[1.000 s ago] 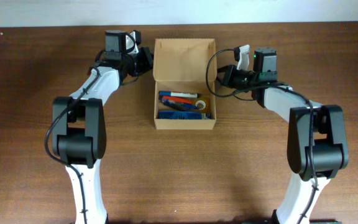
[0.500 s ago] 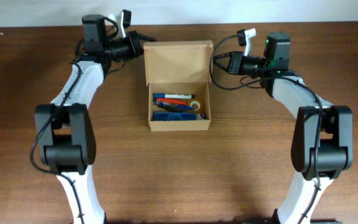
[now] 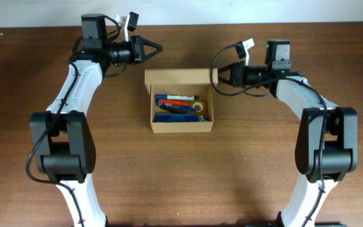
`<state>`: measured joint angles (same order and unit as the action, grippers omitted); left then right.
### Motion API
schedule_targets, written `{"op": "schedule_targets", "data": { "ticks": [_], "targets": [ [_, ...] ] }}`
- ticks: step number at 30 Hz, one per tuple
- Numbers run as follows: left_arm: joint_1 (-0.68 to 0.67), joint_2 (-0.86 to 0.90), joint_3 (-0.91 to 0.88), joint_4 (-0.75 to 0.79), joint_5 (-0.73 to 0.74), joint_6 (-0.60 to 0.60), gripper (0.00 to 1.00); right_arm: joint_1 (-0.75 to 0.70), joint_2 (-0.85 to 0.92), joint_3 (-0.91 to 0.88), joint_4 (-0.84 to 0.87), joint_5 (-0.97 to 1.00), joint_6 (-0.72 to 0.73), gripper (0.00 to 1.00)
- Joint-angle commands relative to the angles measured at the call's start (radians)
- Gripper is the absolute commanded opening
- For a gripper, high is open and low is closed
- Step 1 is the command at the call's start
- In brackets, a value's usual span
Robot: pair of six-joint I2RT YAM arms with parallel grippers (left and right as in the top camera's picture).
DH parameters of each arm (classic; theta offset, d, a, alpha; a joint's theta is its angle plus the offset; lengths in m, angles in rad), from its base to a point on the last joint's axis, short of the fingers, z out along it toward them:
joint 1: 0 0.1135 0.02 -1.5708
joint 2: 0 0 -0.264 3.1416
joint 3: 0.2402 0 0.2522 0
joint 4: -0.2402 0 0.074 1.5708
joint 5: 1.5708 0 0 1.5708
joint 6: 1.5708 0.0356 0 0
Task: Pack container
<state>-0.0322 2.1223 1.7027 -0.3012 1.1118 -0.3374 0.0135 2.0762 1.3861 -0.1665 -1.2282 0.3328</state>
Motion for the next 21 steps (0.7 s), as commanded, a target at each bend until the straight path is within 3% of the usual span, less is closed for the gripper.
{"op": "schedule_targets", "data": {
  "ticks": [1,6,9,14,17,21],
  "targets": [
    [0.001,-0.031,0.015,-0.064,0.005,0.107,0.02,-0.004,0.006,0.008,-0.051,0.012,-0.095,0.04],
    [0.001,-0.052,0.015,-0.253,-0.143,0.203,0.02,-0.003,-0.075,0.008,-0.168,0.142,-0.166,0.04],
    [-0.002,-0.139,0.015,-0.382,-0.308,0.311,0.02,-0.001,-0.212,0.008,-0.335,0.336,-0.264,0.04],
    [-0.045,-0.284,0.015,-0.619,-0.481,0.486,0.02,0.007,-0.391,0.007,-0.6,0.434,-0.401,0.04],
    [-0.096,-0.303,0.008,-0.777,-0.607,0.525,0.02,0.046,-0.405,0.004,-0.746,0.436,-0.522,0.04],
    [-0.132,-0.303,-0.112,-0.765,-0.6,0.545,0.02,0.105,-0.398,-0.037,-0.706,0.457,-0.528,0.04]
  ]
}}
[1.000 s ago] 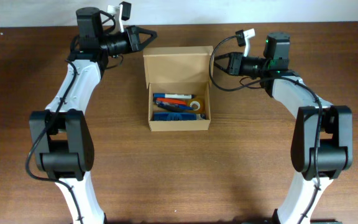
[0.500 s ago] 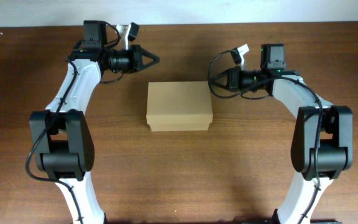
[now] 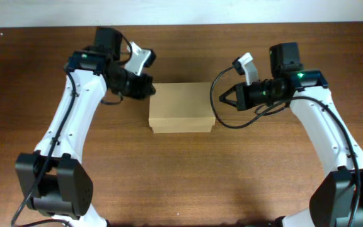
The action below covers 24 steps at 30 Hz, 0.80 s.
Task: Pack container
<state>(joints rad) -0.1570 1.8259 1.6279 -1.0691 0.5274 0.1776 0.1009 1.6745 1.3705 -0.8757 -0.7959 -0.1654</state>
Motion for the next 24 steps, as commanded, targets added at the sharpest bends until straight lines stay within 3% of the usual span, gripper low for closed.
{"op": "schedule_targets", "data": {
  "ticks": [1,12,21,24],
  "targets": [
    [-0.012,-0.007,-0.076,0.023,-0.008,0.03,0.02,0.034,0.004,-0.049,0.021,0.053,-0.03,0.04],
    [-0.026,-0.007,-0.281,0.173,0.007,0.003,0.02,0.083,0.091,-0.173,0.178,0.057,-0.029,0.04],
    [-0.026,-0.011,-0.291,0.179,0.007,-0.032,0.02,0.1,0.175,-0.165,0.156,0.101,-0.01,0.04],
    [-0.025,-0.075,-0.29,0.181,0.006,-0.034,0.02,0.1,0.147,-0.076,0.071,0.103,-0.011,0.04]
  ]
}}
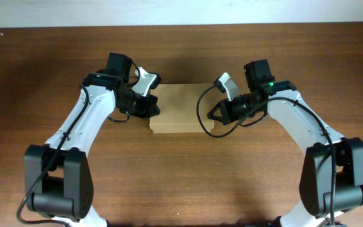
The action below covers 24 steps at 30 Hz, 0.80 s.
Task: Pack container
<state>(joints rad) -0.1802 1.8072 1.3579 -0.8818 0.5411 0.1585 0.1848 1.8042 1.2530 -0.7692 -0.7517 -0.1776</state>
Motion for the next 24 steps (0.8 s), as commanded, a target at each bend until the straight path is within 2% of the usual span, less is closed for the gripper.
{"op": "schedule_targets", "data": {
  "ticks": [1,6,11,18,20,24],
  "targets": [
    [-0.002,-0.092,-0.02,-0.004,-0.011,-0.015,0.02,0.016,0.003,0.078,-0.063,0.068,0.002,0.04],
    [-0.002,-0.365,-0.02,-0.004,-0.108,-0.014,0.02,0.016,-0.124,0.272,-0.178,0.177,0.002,0.04],
    [-0.002,-0.579,-0.02,-0.03,-0.158,-0.014,0.02,0.017,-0.29,0.29,-0.248,0.219,0.002,0.04],
    [-0.002,-0.759,-0.02,-0.106,-0.138,-0.014,0.02,0.017,-0.52,0.29,-0.388,0.274,0.002,0.04],
    [-0.002,-0.794,-0.02,-0.106,-0.138,-0.014,0.12,0.017,-0.57,0.29,-0.456,0.274,0.002,0.04],
    [-0.002,-0.826,-0.02,-0.116,-0.138,-0.015,0.13,0.017,-0.656,0.29,-0.557,0.306,0.002,0.04]
  ]
}}
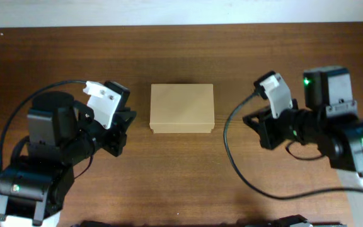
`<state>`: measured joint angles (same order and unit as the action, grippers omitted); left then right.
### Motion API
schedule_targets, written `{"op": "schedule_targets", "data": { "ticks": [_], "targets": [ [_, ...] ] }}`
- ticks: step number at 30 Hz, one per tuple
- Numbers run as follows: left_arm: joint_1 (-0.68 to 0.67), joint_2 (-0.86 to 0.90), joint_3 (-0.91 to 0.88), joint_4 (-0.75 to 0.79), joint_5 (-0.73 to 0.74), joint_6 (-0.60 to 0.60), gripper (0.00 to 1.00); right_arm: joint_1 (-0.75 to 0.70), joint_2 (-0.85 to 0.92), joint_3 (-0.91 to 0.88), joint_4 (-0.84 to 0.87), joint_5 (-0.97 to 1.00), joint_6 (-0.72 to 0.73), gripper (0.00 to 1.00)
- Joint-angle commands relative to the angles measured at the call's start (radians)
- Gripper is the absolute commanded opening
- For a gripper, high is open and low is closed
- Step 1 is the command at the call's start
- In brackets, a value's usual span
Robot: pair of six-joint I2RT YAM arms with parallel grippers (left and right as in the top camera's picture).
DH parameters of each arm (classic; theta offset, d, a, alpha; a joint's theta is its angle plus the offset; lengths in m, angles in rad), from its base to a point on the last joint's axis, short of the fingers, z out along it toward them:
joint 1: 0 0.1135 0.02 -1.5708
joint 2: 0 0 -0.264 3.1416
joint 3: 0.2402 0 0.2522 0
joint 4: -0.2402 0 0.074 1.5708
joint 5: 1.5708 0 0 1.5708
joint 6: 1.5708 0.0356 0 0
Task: Pack container
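Observation:
The cardboard box [181, 107] sits at the table's centre with its lid flaps folded down, hiding whatever is inside. My left gripper [126, 129] hangs high, close under the overhead camera, left of the box and apart from it. My right gripper [252, 126] is likewise raised to the right of the box, not touching it. Neither holds anything that shows. The fingers of both are dark and foreshortened, so the jaw gap is not readable.
The brown wooden table [181, 189] carries only the box. A pale wall strip [181, 11] runs along the far edge. Both arms' bulky bodies cover the table's lower left and lower right corners in this view.
Both grippers were pressed against the left and right sides of the closed box. Now both arms are pulled back and lifted, well apart from it. The box has not moved.
The box first stood open, showing pens and a tape roll, with both grippers at its far corners. Then its lid was down and the grippers flanked it. Then they touched its sides, and now both arms are withdrawn from the closed box.

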<state>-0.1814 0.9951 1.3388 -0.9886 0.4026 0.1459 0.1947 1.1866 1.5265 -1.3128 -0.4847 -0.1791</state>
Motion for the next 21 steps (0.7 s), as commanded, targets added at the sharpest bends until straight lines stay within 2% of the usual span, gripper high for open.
{"op": "schedule_targets", "data": {
  "ticks": [1,2,4,6,8,10,11,12,13,14,15,21],
  "targets": [
    [-0.001,-0.014,-0.001,-0.021,0.0,-0.002,0.09,0.007,-0.051,0.016,-0.027,0.068,0.003,0.04],
    [-0.001,-0.011,-0.002,-0.027,0.0,-0.002,0.05,0.007,-0.07,0.011,-0.058,0.098,0.003,0.04],
    [-0.001,0.0,-0.002,-0.027,0.0,-0.002,0.03,0.007,-0.13,-0.063,-0.09,0.105,0.003,0.04],
    [-0.001,0.017,-0.003,-0.032,0.0,-0.002,0.03,0.007,-0.264,-0.249,-0.031,0.104,0.012,0.04],
    [-0.001,0.036,-0.003,-0.042,0.0,-0.002,0.04,0.007,-0.403,-0.417,0.037,0.093,0.08,0.04],
    [-0.001,0.058,-0.003,-0.054,0.0,-0.002,0.04,0.007,-0.528,-0.526,0.062,0.092,0.124,0.04],
    [-0.001,0.069,-0.003,-0.062,0.0,-0.002,0.1,0.007,-0.575,-0.557,0.074,0.093,0.137,0.04],
    [-0.001,0.082,-0.003,-0.072,0.001,-0.002,0.27,0.007,-0.624,-0.578,0.097,0.092,0.136,0.07],
    [-0.001,0.089,-0.003,-0.078,0.001,-0.002,0.43,0.007,-0.639,-0.579,0.106,0.093,0.137,0.22],
    [-0.001,0.099,-0.003,-0.082,0.001,-0.002,1.0,0.007,-0.653,-0.579,0.121,0.093,0.137,0.8],
    [-0.001,0.105,-0.003,-0.084,0.0,-0.002,1.0,0.007,-0.653,-0.579,0.125,0.093,0.137,0.99],
    [-0.001,0.13,-0.003,-0.083,0.0,-0.002,1.0,0.007,-0.65,-0.579,0.124,0.094,0.135,0.99]
  ]
}}
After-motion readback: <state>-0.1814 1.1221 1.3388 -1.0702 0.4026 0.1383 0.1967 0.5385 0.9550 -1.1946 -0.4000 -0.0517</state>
